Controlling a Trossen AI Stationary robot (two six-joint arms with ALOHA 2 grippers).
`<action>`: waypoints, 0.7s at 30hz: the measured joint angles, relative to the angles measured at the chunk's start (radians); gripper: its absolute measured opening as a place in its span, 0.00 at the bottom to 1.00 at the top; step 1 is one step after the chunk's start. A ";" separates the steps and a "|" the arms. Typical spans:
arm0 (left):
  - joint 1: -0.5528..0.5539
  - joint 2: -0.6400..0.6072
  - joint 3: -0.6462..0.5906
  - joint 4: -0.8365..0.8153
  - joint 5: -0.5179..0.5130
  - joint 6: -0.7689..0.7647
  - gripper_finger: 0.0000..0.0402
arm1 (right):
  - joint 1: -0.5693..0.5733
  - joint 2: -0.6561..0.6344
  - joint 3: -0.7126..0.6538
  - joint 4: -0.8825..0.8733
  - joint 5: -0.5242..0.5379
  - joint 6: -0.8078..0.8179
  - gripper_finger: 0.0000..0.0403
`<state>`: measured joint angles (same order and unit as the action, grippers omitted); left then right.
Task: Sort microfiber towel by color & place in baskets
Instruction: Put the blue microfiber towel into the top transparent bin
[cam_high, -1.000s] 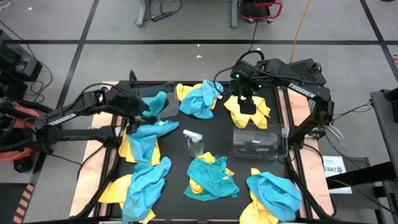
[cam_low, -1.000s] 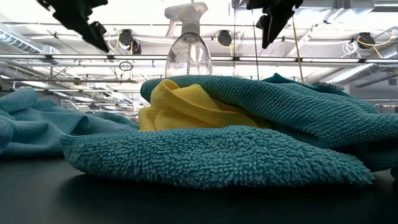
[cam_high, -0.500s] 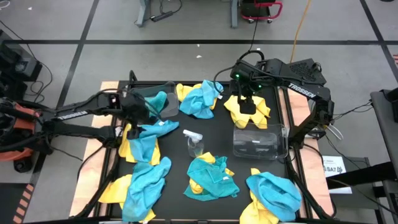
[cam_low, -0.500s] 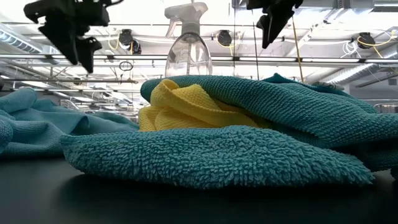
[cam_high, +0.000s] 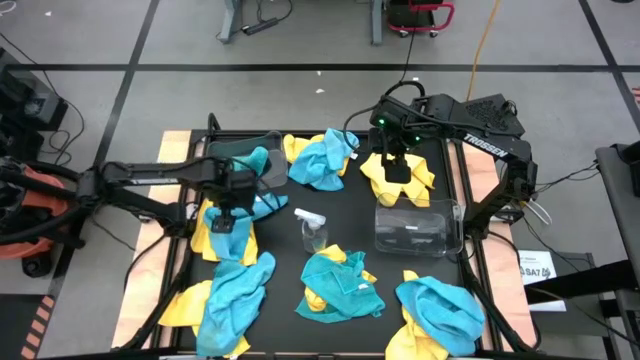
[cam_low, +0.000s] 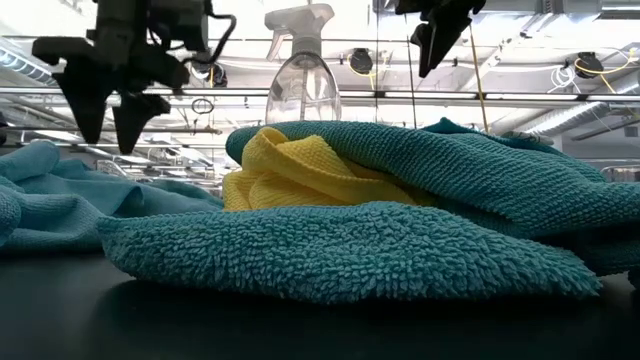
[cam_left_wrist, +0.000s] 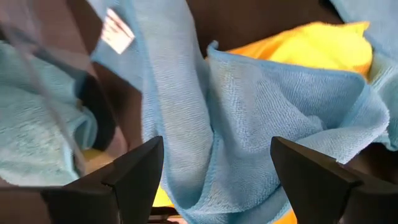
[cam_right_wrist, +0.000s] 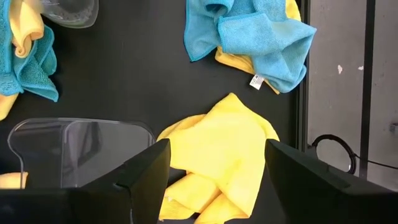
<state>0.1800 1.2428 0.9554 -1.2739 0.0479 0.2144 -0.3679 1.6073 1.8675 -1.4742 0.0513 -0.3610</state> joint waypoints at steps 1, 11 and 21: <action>-0.009 0.015 0.000 0.000 0.000 0.000 0.75 | 0.000 0.000 0.000 0.000 0.000 -0.002 0.63; -0.099 0.119 0.000 0.010 -0.059 -0.003 0.69 | 0.000 0.000 0.000 0.009 0.000 -0.019 0.63; -0.111 0.209 -0.001 0.011 -0.065 -0.058 0.63 | 0.000 0.000 0.000 0.012 -0.001 -0.020 0.63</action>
<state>0.0692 1.4517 0.9545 -1.2626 -0.0170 0.1562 -0.3679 1.6073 1.8675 -1.4620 0.0502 -0.3813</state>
